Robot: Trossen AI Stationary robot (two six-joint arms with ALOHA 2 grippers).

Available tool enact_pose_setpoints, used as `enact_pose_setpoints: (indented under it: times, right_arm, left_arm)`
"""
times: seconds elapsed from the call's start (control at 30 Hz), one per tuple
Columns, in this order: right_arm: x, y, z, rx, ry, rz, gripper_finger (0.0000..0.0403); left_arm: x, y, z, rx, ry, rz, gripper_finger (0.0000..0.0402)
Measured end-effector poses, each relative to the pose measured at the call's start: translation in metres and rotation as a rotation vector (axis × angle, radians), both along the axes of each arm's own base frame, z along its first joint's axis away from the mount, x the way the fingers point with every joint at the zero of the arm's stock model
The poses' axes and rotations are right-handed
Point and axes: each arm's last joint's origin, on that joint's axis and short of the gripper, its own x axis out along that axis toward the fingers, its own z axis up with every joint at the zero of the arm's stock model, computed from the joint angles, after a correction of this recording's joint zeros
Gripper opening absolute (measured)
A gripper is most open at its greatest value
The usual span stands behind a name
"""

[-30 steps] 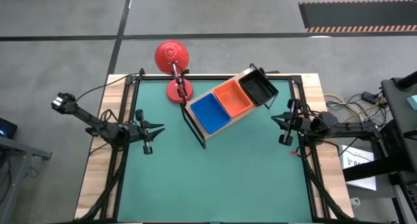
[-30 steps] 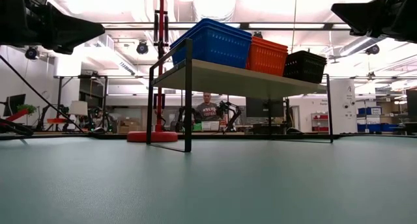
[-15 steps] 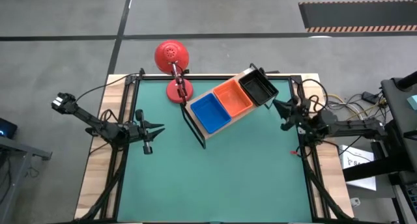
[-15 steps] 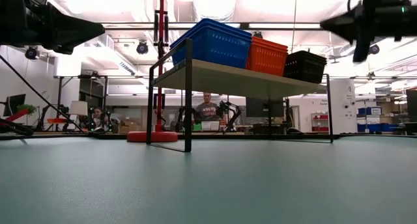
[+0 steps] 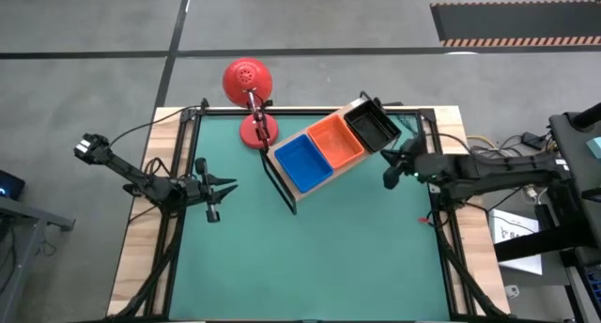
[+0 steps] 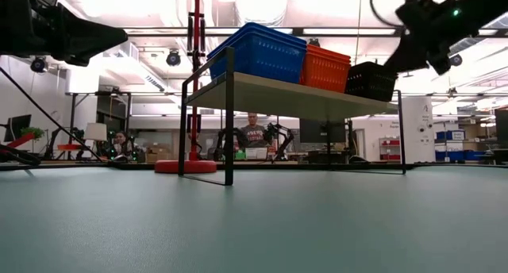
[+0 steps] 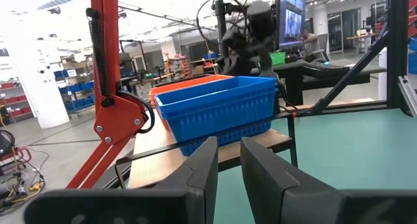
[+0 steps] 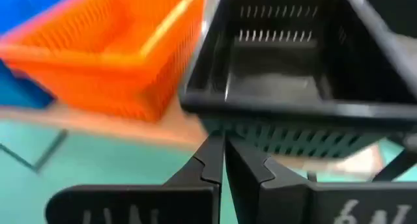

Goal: Stack baskets on shelf by color
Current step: Adjust the stack of black baskets on the shelf, then return to Home Position

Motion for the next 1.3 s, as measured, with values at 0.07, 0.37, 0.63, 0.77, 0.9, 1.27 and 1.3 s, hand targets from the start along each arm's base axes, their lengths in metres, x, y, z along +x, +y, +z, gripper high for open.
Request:
enact_pose_setpoints:
  times: [0.07,0.37,0.63,0.77,0.9,1.27,1.3]
  right_arm:
    - [0.000,0.002,-0.004,0.022,0.014,-0.001,0.0009]
    - [-0.001,0.001,-0.008,0.073,0.004,-0.068,0.0009]
    - [0.013,-0.008,-0.016,0.041,0.061,-0.138,0.0009]
    - [0.023,-0.012,-0.018,0.014,0.070,-0.143,0.0009]
    - [0.028,-0.014,-0.019,0.012,0.092,-0.151,0.0009]
    - [0.023,-0.010,-0.013,0.003,0.060,-0.121,0.0009]
    - [0.022,-0.008,-0.012,0.014,0.055,-0.094,0.0009]
  left_arm:
    - [0.000,0.000,0.000,0.000,-0.001,0.000,0.0051]
    - [0.000,0.000,0.000,0.000,0.000,0.000,0.0051]
    - [0.000,0.000,0.000,0.000,0.000,0.000,0.0051]
    - [0.000,0.000,0.000,0.000,0.000,0.000,0.0051]
    - [0.000,0.000,0.000,0.000,0.000,0.000,0.0051]
    - [0.000,0.000,0.000,0.000,0.000,0.000,0.0051]
    - [0.000,0.000,0.000,0.000,0.000,0.000,0.0051]
